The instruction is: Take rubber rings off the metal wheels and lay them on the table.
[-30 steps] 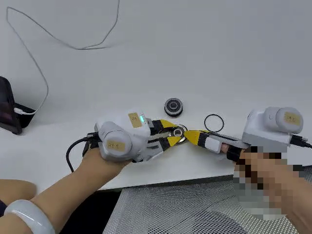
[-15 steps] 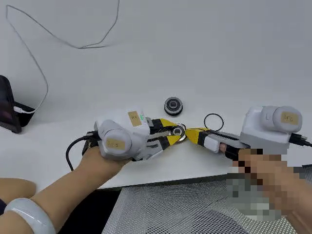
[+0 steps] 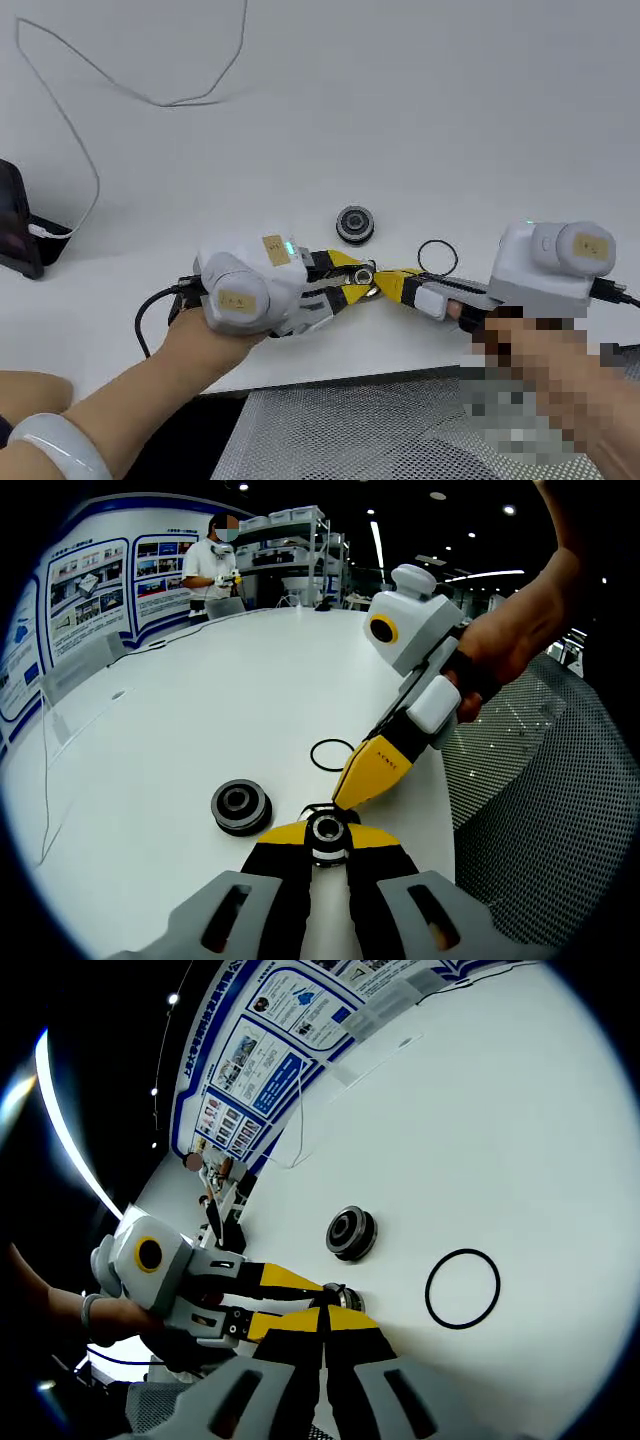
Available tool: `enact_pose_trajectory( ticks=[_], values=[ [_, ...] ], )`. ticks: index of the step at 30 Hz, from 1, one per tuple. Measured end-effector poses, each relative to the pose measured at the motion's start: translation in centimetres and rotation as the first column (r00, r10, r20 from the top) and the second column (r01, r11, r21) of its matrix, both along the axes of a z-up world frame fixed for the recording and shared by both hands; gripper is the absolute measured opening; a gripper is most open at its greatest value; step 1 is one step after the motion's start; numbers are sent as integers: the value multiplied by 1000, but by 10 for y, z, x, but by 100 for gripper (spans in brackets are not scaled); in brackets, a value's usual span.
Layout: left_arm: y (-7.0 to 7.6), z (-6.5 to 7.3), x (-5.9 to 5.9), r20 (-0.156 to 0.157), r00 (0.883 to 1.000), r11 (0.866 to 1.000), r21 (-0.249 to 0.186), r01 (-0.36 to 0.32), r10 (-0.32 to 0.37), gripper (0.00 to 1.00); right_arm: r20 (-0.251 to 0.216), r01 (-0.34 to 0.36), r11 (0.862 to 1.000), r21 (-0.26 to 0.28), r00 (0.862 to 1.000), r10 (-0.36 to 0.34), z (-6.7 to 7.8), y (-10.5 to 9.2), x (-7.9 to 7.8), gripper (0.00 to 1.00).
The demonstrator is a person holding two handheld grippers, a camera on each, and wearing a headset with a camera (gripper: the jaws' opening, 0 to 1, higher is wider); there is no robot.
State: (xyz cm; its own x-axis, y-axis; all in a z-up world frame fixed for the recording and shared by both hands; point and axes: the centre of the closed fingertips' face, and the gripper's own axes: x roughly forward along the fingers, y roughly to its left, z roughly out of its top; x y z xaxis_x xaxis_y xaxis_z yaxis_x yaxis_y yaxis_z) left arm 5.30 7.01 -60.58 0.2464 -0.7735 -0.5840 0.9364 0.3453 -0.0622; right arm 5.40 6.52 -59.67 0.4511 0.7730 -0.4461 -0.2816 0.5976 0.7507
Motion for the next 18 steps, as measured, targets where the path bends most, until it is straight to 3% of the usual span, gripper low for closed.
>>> enact_pose_trajectory(
  ticks=[7, 18],
  values=[
    [-1, 1, 0, 0, 1000, 1000, 1, -1, 1, 12, 4, -11, 999, 49, 1000, 10, 9, 8, -2, 1],
    [-1, 1, 0, -1, 1000, 1000, -4, 1, -1, 13, 8, -11, 999, 50, 1000, 10, 11, 6, -2, 1]
  ],
)
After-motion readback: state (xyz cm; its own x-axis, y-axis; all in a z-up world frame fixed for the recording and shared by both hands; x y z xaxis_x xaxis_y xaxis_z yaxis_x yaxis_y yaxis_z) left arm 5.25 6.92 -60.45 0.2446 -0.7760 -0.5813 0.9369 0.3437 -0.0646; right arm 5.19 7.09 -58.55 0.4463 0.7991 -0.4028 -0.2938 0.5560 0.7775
